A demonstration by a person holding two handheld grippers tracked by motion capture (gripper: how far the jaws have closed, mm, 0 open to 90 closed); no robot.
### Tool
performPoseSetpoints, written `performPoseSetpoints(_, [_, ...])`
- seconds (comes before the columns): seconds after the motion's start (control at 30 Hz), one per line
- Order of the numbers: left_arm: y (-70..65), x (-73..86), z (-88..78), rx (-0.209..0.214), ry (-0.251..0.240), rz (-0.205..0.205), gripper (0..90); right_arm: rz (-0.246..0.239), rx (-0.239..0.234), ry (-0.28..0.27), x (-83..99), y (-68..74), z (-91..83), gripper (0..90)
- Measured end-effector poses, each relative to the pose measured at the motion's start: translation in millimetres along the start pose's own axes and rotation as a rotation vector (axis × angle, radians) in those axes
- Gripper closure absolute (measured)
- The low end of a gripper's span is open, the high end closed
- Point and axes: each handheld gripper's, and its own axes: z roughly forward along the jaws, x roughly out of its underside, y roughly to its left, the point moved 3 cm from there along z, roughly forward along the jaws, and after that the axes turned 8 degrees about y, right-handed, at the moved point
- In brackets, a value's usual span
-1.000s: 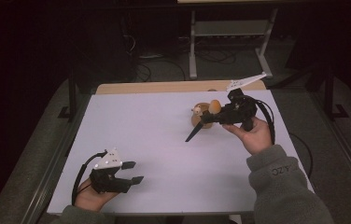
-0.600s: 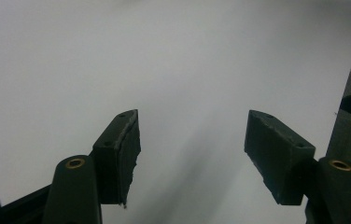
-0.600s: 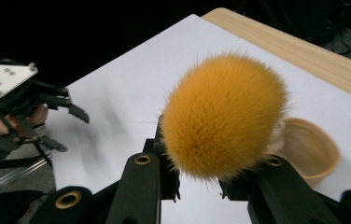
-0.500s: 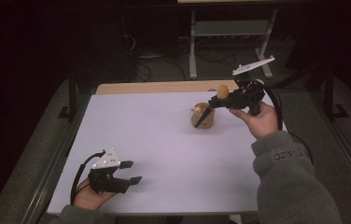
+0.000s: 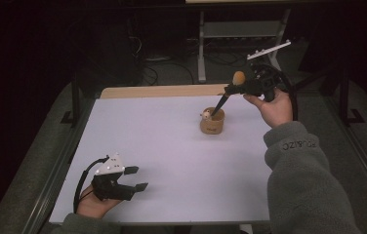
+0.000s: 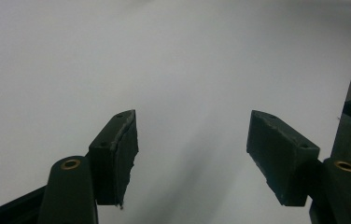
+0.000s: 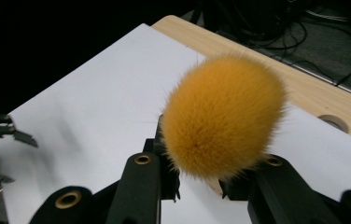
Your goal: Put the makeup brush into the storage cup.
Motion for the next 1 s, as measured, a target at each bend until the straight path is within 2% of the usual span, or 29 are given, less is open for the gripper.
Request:
performPoseSetpoints(0.27, [1.2, -0.2, -2.5, -0.009, -0.001, 0.01, 32.9, 0.046, 0.037, 0.006, -7.1, -18.2, 6.1, 71.0])
performPoseSetpoints(0.37, [1.4, 0.3, -2.2, -0.007, -0.008, -0.003, 32.5, 0.054, 0.058, 0.015, -6.2, -25.1, 11.4, 71.0])
performPoseSetpoints(0.87, [2.9, 1.0, -3.2, -0.01, 0.001, 0.015, 31.5, 0.103, 0.089, 0.051, -1.4, -38.1, 34.9, 71.0])
performPoseSetpoints(1.0, [2.5, 1.0, -3.5, -0.008, -0.008, 0.002, 31.3, 0.108, 0.087, 0.048, 0.1, -39.3, 40.3, 71.0])
